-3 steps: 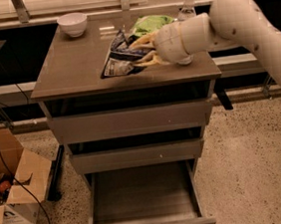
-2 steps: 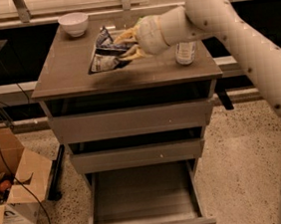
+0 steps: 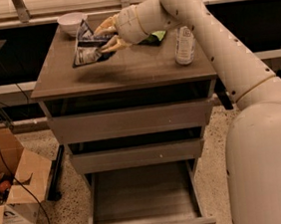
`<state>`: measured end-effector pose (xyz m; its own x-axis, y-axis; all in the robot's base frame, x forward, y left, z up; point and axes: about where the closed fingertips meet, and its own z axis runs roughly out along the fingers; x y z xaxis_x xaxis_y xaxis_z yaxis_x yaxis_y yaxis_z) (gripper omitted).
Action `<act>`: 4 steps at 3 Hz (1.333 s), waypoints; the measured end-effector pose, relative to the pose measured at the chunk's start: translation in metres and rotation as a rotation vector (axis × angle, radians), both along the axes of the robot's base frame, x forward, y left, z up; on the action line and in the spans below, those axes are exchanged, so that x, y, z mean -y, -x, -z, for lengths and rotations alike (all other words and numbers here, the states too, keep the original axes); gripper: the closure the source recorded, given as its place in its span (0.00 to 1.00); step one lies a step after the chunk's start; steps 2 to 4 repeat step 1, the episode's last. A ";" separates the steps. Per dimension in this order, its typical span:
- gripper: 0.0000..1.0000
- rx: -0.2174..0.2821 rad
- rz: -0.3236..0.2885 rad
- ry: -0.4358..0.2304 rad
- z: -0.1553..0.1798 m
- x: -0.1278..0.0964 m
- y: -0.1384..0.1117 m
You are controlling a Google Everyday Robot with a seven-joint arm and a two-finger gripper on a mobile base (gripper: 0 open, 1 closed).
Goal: Pick blue chip bag from bottom drawer and place on counter
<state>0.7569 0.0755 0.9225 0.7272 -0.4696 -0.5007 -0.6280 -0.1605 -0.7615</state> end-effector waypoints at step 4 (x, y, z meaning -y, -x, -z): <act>0.04 0.000 0.000 0.000 0.000 0.000 0.000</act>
Offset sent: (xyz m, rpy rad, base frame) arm 0.0000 0.0000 0.0000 0.0000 0.0000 0.0000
